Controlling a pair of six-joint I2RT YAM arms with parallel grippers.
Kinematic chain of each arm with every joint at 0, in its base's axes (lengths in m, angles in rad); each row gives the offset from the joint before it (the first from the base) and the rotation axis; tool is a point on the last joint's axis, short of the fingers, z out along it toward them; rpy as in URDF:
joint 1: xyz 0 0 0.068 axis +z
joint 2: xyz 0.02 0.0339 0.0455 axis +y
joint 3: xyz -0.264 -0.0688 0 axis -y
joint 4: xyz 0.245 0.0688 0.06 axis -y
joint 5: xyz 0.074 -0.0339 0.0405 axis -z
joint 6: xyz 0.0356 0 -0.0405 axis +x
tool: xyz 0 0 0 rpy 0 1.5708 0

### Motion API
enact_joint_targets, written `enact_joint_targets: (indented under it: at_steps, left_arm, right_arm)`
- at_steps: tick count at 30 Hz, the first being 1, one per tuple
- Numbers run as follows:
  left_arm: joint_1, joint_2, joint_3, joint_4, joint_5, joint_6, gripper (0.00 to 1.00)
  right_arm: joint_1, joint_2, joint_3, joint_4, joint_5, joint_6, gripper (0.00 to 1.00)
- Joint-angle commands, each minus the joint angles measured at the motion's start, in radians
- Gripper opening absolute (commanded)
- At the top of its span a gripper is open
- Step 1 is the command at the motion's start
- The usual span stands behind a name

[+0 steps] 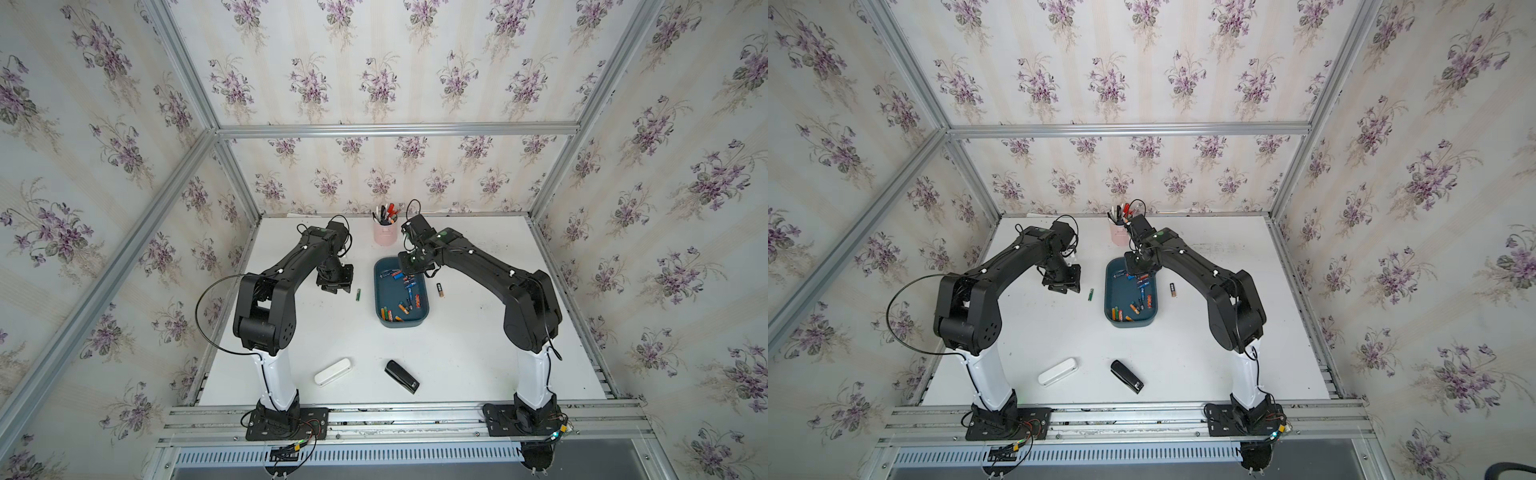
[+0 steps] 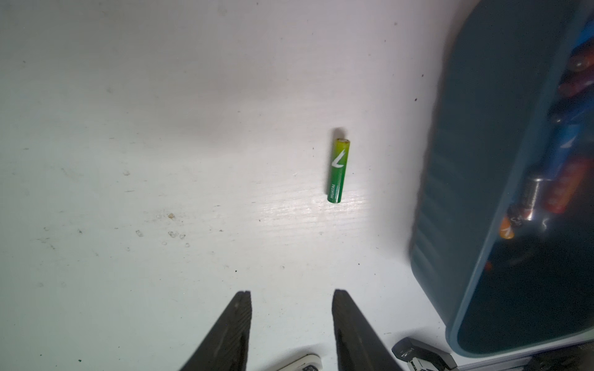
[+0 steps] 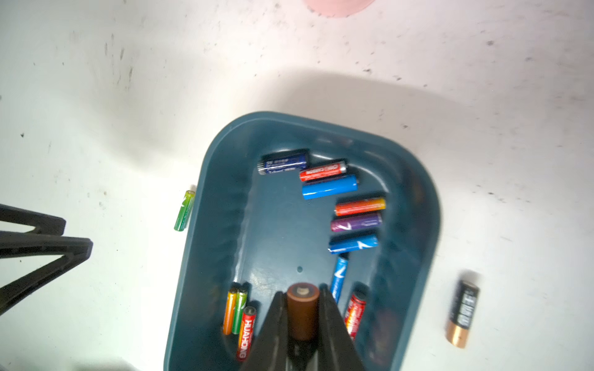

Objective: Take the batteries out of the storage box
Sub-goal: Place the battery at the center of the board.

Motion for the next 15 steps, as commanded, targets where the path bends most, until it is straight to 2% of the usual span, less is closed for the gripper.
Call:
enact_joint_targets:
  at_steps: [1, 3, 9, 15]
  left_arm:
    - [-0.001, 0.011, 0.022, -0.023, 0.002, 0.005, 0.47]
    - [-0.004, 0.020, 0.035, -0.026, 0.004, 0.005, 0.47]
    - [-0.016, 0.045, 0.068, -0.037, 0.004, 0.003, 0.46]
    - [-0.026, 0.065, 0.093, -0.055, -0.001, 0.003, 0.47]
  right_arm:
    - [-0.054, -0.059, -0.064, -0.015, 0.021, -0.025, 0.16]
    - [-0.120, -0.091, -0.128, 0.002, 0.021, -0.036, 0.16]
    - [-0.221, -0.119, -0.288, 0.074, 0.036, -0.075, 0.16]
    - [-0.283, -0.068, -0.343, 0.126, 0.030, -0.107, 0.15]
